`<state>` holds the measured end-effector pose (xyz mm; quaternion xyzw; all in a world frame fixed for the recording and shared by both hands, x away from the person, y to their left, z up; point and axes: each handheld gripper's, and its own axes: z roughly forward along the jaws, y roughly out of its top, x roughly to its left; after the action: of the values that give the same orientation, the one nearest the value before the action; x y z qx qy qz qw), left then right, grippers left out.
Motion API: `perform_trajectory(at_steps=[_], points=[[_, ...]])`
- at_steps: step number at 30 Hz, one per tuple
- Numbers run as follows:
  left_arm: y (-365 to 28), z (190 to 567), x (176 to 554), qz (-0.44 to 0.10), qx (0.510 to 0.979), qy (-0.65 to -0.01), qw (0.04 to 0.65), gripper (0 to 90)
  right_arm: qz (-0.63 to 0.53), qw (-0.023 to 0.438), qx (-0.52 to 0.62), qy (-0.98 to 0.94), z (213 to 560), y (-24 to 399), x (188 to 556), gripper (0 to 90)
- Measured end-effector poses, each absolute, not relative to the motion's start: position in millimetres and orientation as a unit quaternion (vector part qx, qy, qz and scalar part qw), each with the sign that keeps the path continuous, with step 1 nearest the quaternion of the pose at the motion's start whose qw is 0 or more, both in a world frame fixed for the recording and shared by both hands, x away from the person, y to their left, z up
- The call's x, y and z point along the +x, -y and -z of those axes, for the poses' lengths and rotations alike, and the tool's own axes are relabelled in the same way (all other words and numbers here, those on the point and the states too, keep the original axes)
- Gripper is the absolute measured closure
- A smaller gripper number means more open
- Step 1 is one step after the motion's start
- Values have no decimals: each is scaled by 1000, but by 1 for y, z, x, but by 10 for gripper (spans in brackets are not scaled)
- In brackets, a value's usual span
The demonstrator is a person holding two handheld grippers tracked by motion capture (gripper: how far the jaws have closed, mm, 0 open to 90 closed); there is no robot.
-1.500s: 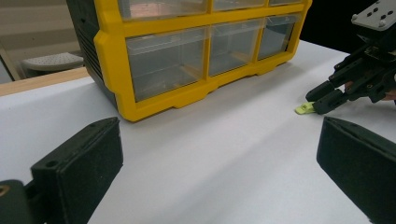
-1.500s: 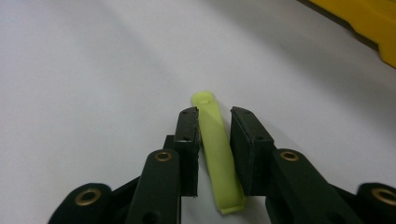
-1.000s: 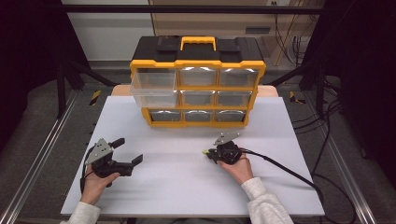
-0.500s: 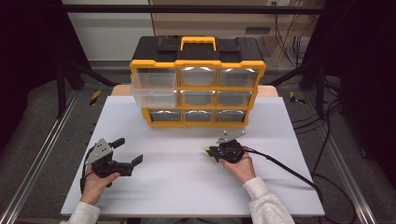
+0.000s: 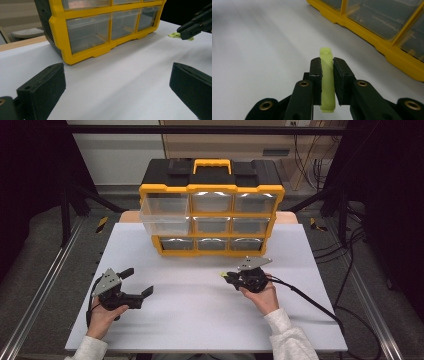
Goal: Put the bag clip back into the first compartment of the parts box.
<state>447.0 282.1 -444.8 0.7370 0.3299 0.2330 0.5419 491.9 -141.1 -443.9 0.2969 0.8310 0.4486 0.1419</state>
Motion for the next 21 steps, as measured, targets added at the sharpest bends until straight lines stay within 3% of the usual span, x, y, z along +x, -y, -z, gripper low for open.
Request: perform_trajectory(at_steps=[21], points=[[-281, 446, 447, -232, 739, -329, 540, 3, -490, 162, 283, -808, 397, 156, 476, 778]])
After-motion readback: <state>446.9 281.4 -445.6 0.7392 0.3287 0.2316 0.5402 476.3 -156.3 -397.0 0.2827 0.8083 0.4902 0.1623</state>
